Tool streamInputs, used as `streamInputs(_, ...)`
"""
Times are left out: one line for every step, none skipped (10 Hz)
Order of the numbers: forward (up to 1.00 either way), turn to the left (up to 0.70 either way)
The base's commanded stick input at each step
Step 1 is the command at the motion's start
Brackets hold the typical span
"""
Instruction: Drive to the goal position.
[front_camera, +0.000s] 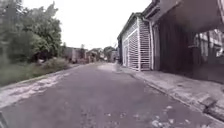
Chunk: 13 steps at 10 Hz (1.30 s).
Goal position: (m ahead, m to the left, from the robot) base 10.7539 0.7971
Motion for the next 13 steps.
streamInputs(0.7, 0.0)
streamInputs(0.7, 0.0)
streamInputs(0.7, 0.0)
streamInputs(0.7, 0.0)
streamInputs(0.7, 0.0)
streamInputs(0.7, 0.0)
streamInputs(0.7, 0.0)
streamInputs(0.7, 0.0)
streamInputs(0.7, 0.0)
streamInputs(0.7, 0.0)
streamInputs(0.7, 0.0)
streamInputs(0.7, 0.0)
streamInputs(0.7, 0.0)
